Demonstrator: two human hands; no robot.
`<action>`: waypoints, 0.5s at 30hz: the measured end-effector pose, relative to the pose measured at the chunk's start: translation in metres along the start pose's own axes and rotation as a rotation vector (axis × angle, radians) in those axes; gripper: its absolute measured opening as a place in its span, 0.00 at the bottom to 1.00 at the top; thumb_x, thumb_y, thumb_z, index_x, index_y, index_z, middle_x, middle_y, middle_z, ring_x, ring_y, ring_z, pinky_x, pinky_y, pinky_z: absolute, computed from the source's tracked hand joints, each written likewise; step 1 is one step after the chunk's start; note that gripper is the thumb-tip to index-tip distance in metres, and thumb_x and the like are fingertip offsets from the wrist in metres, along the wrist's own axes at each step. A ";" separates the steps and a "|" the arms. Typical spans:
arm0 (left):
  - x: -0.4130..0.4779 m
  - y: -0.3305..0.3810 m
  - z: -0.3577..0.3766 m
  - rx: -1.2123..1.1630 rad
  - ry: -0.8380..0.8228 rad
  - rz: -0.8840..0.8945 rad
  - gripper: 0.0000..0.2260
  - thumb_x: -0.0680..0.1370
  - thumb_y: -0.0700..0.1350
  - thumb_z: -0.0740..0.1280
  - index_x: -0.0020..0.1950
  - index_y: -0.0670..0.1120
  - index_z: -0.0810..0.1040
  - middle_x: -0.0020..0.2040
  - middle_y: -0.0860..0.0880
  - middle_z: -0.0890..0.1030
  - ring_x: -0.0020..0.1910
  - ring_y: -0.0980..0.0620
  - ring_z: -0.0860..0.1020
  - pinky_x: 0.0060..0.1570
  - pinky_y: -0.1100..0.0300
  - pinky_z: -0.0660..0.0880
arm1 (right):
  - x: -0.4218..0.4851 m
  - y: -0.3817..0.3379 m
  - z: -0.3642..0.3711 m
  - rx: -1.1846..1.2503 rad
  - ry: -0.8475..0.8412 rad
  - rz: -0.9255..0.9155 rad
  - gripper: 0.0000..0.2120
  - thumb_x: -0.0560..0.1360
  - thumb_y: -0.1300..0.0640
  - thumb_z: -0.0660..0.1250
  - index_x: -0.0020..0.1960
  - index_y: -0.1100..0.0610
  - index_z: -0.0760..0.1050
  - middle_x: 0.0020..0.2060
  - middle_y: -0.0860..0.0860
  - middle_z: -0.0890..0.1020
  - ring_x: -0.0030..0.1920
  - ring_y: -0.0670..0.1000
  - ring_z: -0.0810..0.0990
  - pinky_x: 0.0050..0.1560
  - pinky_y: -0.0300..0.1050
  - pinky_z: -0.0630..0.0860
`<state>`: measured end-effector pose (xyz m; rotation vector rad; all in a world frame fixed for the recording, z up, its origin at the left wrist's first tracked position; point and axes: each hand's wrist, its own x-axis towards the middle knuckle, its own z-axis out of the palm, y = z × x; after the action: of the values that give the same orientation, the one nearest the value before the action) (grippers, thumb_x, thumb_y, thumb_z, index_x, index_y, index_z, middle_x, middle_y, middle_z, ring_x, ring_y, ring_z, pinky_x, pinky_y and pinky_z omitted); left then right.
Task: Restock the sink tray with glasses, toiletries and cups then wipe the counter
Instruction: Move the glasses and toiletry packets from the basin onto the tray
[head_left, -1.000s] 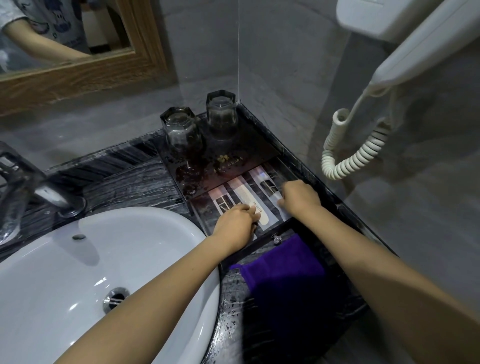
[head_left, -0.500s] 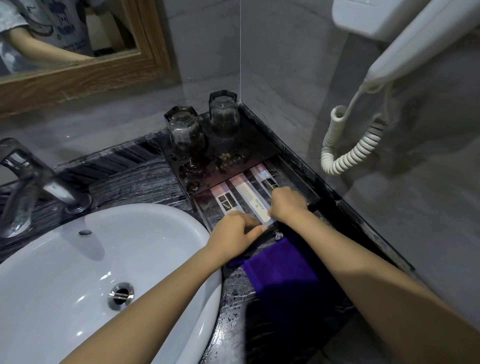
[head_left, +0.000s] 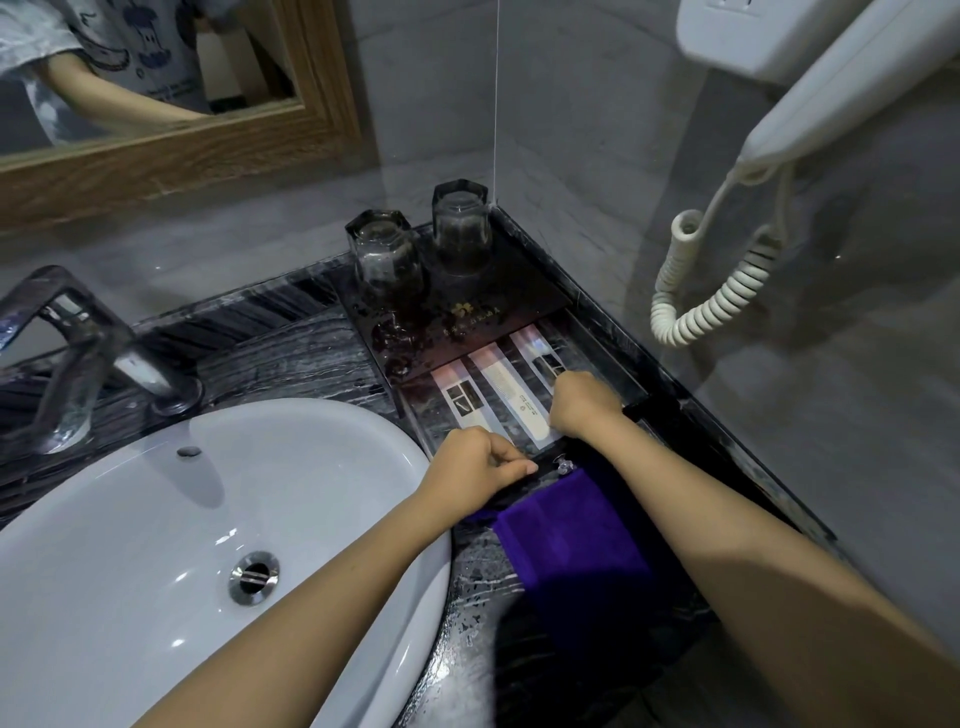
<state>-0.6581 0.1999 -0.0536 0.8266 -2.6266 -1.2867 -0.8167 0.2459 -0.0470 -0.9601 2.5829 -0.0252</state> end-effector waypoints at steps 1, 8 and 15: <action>0.000 0.000 0.000 0.001 0.003 -0.004 0.07 0.71 0.49 0.72 0.42 0.47 0.86 0.42 0.50 0.86 0.33 0.63 0.76 0.36 0.78 0.70 | -0.001 0.000 0.000 -0.009 0.001 -0.002 0.10 0.75 0.64 0.62 0.54 0.62 0.77 0.56 0.58 0.80 0.54 0.59 0.81 0.42 0.46 0.73; 0.000 0.002 0.001 0.024 0.011 -0.013 0.09 0.72 0.49 0.72 0.42 0.44 0.85 0.42 0.48 0.86 0.40 0.55 0.81 0.44 0.67 0.74 | -0.003 0.000 0.000 -0.096 -0.014 -0.017 0.10 0.74 0.64 0.63 0.54 0.62 0.77 0.57 0.57 0.79 0.54 0.58 0.81 0.41 0.46 0.72; -0.007 0.004 0.003 0.129 0.047 0.034 0.10 0.75 0.50 0.68 0.47 0.46 0.85 0.46 0.49 0.86 0.44 0.54 0.81 0.49 0.61 0.75 | -0.014 0.009 -0.005 -0.021 0.160 -0.121 0.09 0.75 0.58 0.64 0.53 0.57 0.79 0.54 0.55 0.82 0.57 0.57 0.78 0.58 0.50 0.72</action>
<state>-0.6550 0.2074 -0.0514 0.8148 -2.6970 -1.0853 -0.8143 0.2609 -0.0387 -1.1651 2.6695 -0.1118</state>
